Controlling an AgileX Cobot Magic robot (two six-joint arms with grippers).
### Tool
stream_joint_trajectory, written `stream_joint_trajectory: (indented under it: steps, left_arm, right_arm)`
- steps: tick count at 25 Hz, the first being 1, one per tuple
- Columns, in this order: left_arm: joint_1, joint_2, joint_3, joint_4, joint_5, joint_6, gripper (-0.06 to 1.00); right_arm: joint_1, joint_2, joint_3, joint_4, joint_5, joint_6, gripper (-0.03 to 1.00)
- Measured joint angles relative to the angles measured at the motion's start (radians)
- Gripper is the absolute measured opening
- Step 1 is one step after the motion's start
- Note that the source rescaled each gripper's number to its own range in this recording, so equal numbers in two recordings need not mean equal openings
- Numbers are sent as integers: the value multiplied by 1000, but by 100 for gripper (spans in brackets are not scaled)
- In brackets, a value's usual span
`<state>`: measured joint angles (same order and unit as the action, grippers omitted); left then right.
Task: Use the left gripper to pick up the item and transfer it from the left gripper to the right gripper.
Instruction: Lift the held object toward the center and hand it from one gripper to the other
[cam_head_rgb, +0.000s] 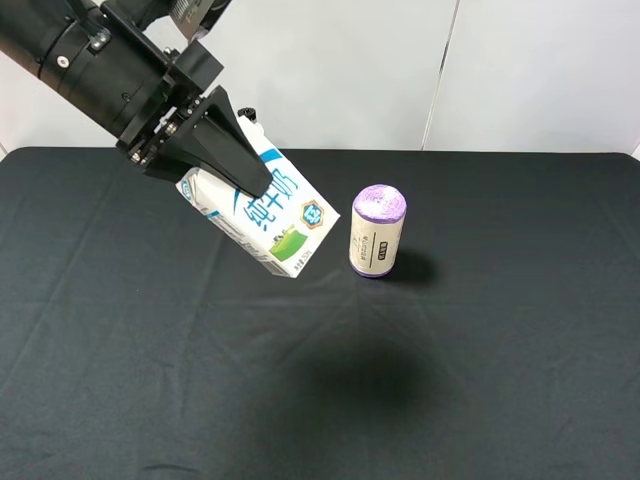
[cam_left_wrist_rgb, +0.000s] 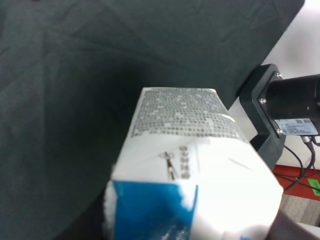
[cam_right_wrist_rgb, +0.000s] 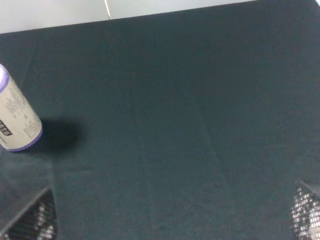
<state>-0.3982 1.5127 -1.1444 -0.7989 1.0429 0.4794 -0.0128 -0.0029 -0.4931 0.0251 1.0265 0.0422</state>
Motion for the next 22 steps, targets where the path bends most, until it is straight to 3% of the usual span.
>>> stream_joint_trajectory:
  steps: [9, 15, 22]
  left_arm:
    - [0, 0, 0, -1, -26, 40, 1]
    - [0, 0, 0, -33, -36, 61, 1]
    - [0, 0, 0, -131, -50, 85, 1]
  right_arm:
    - [0, 0, 0, 30, 0, -5, 100]
    - [8, 123, -63, 180, -3, -137, 100]
    - [160, 267, -138, 223, -81, -285, 100]
